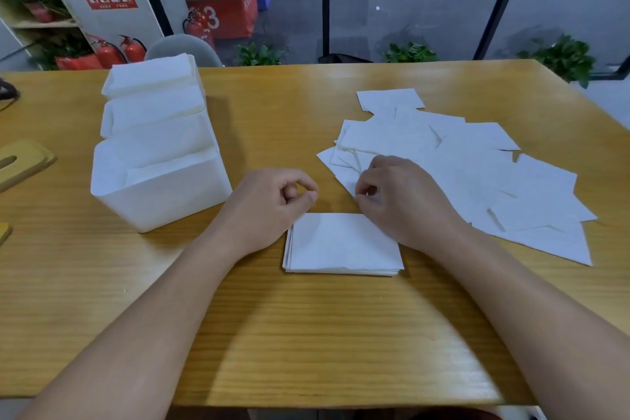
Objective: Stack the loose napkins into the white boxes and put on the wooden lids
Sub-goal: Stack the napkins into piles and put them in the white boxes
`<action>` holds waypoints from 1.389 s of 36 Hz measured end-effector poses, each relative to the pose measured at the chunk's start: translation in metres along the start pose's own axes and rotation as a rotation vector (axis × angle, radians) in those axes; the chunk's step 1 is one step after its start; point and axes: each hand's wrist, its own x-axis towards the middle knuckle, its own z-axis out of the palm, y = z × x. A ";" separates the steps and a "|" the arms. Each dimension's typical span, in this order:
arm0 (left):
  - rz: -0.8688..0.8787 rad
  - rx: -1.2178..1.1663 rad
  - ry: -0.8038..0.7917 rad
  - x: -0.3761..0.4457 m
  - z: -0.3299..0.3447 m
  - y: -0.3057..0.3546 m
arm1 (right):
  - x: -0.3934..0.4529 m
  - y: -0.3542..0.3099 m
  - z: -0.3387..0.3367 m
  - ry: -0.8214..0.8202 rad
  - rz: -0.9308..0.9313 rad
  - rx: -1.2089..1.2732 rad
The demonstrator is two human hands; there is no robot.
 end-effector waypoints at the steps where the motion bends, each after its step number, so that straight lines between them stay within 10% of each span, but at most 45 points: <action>1: -0.004 -0.007 0.020 0.001 0.001 0.000 | 0.000 0.000 0.000 -0.001 0.002 0.005; 16: -0.001 -0.285 0.045 0.001 0.006 0.020 | -0.009 -0.025 -0.004 -0.028 -0.100 0.650; 32: 0.122 -0.673 0.060 -0.008 -0.014 0.029 | -0.014 -0.010 -0.024 -0.025 0.041 0.596; 37: 0.092 -0.646 0.043 -0.006 -0.018 0.023 | -0.008 -0.005 -0.025 0.014 0.144 0.913; 50: -0.082 -0.346 -0.162 -0.002 -0.022 0.012 | -0.012 0.009 -0.043 -0.261 0.221 0.808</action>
